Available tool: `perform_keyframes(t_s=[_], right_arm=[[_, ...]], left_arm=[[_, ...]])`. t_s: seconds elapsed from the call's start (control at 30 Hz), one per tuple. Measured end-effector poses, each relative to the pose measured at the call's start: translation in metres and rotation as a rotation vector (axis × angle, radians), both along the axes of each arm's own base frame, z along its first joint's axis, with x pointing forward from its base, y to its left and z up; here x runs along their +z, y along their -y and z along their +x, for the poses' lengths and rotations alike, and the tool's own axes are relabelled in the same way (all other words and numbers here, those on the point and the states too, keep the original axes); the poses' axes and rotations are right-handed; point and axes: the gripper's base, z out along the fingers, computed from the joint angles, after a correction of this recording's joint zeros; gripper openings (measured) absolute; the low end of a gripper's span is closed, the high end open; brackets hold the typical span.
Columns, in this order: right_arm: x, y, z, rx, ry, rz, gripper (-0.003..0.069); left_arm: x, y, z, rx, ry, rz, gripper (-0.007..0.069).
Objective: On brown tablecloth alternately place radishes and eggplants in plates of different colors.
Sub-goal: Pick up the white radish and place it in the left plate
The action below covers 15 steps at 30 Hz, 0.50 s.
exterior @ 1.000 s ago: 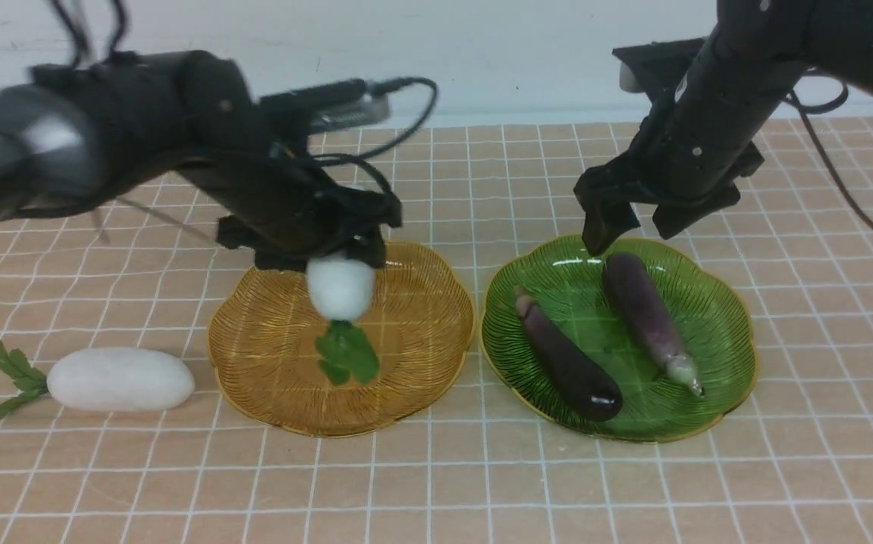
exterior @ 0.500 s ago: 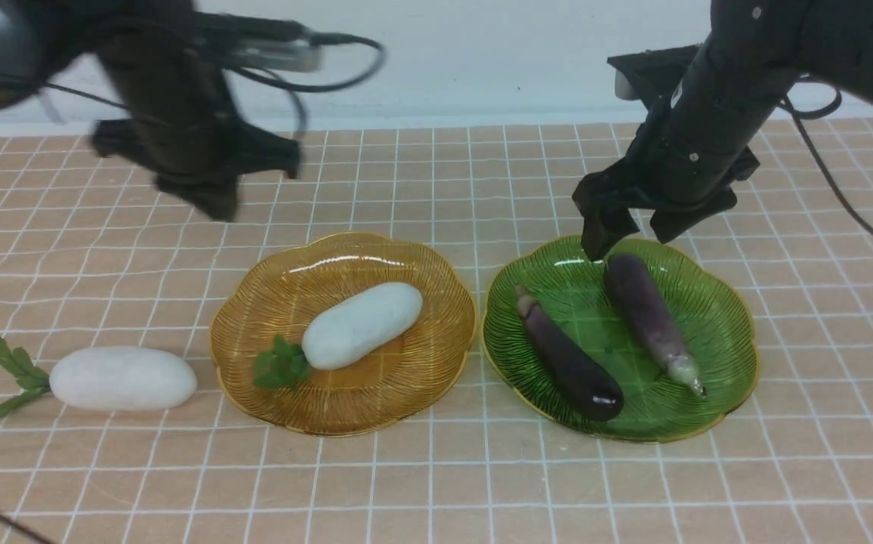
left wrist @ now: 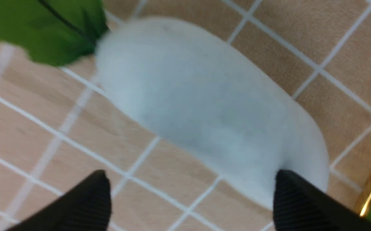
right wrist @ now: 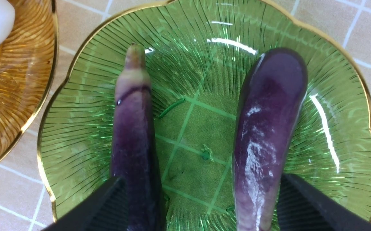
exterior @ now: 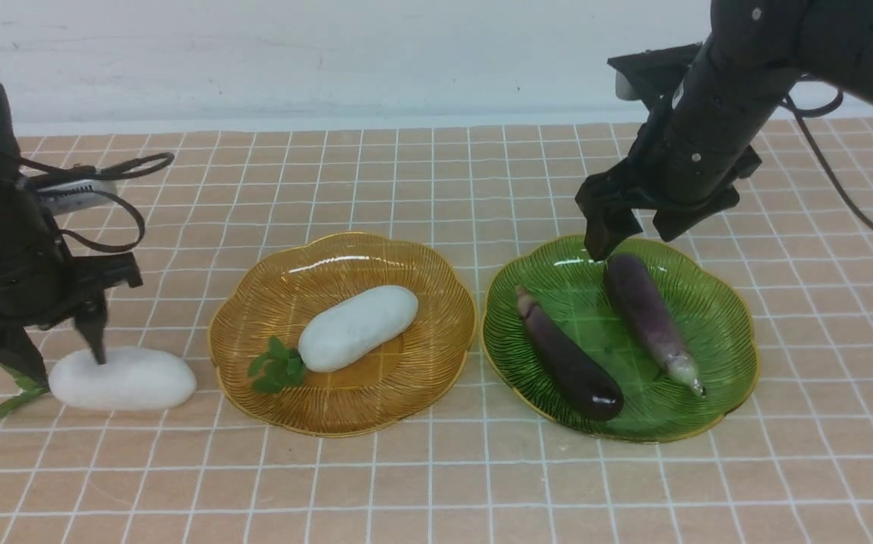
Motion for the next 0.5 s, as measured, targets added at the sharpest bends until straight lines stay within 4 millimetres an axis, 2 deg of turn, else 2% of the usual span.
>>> perform_keyframes(t_s=[0.07,0.17,0.37,0.5], right_arm=[[0.0,0.0,0.0,0.0,0.0,0.0,0.0568],[0.0,0.0,0.0,0.0,0.0,0.0,0.0568],[0.0,0.0,0.0,0.0,0.0,0.0,0.0568],[0.0,0.0,0.0,0.0,-0.001,0.002,0.0568]], left_arm=[[-0.009,0.002,0.005,0.071,-0.001,-0.03,0.0659],[-0.014,0.003,0.012,0.15,0.036,-0.048,0.0683],[-0.024,0.003,0.021,0.204,0.077,-0.06,0.0682],[-0.036,0.0,0.021,0.187,0.034,-0.029,0.0617]])
